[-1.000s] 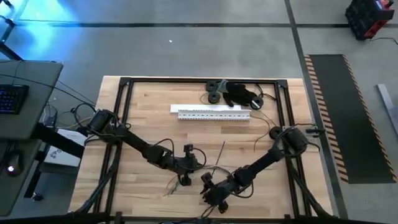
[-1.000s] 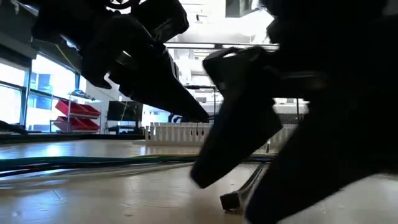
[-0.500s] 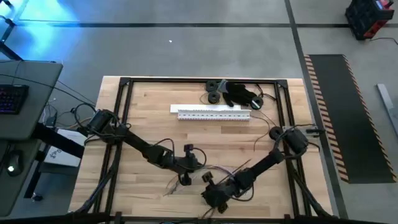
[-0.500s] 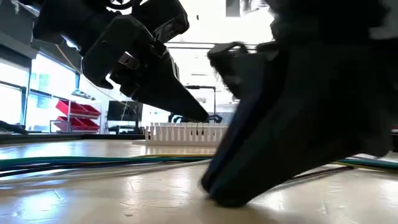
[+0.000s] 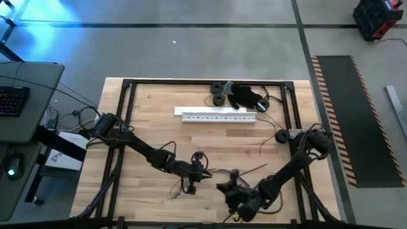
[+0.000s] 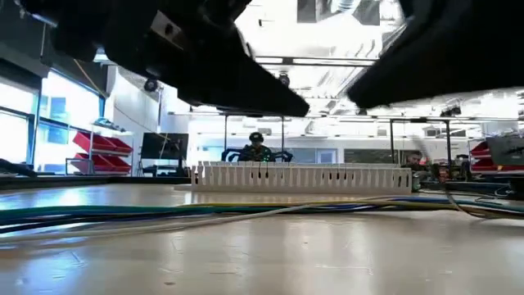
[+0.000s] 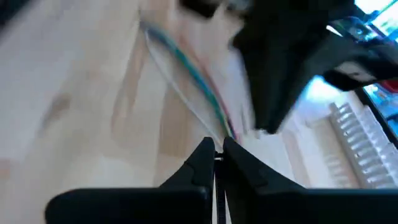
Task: Ziptie cables
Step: Wrap the cables together using a black zip tie
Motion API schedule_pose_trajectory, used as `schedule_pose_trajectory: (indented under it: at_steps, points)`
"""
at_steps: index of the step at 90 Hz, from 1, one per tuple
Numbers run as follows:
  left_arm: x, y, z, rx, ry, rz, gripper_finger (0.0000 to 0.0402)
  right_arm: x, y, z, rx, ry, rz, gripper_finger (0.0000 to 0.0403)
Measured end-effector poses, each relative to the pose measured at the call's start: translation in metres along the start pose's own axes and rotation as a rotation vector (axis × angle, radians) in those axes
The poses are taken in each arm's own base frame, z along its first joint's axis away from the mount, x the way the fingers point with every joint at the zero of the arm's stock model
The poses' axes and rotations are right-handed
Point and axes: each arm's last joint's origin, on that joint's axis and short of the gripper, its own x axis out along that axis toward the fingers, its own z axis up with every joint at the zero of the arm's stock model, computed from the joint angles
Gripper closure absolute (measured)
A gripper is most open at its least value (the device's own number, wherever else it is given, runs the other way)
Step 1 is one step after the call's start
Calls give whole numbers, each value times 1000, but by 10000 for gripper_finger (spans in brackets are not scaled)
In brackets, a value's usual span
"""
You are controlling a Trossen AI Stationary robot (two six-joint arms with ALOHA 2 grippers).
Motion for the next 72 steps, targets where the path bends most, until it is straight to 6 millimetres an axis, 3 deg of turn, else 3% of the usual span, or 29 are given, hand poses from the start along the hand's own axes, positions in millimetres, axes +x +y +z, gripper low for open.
schedule_pose_trajectory:
  at_steps: [20,37,52,72]
  points:
    - [17,-1,1,72,-168,-52,319,-24,-1,-3,120,-161,-27,403]
    - [49,-3,9,66,-223,-196,283,-32,-3,-8,175,-277,-39,403]
    - [71,-5,18,64,-262,-223,273,-33,-7,-12,212,-330,-11,403]
    - [73,0,23,58,-269,-190,273,-37,-4,-14,203,-332,16,403]
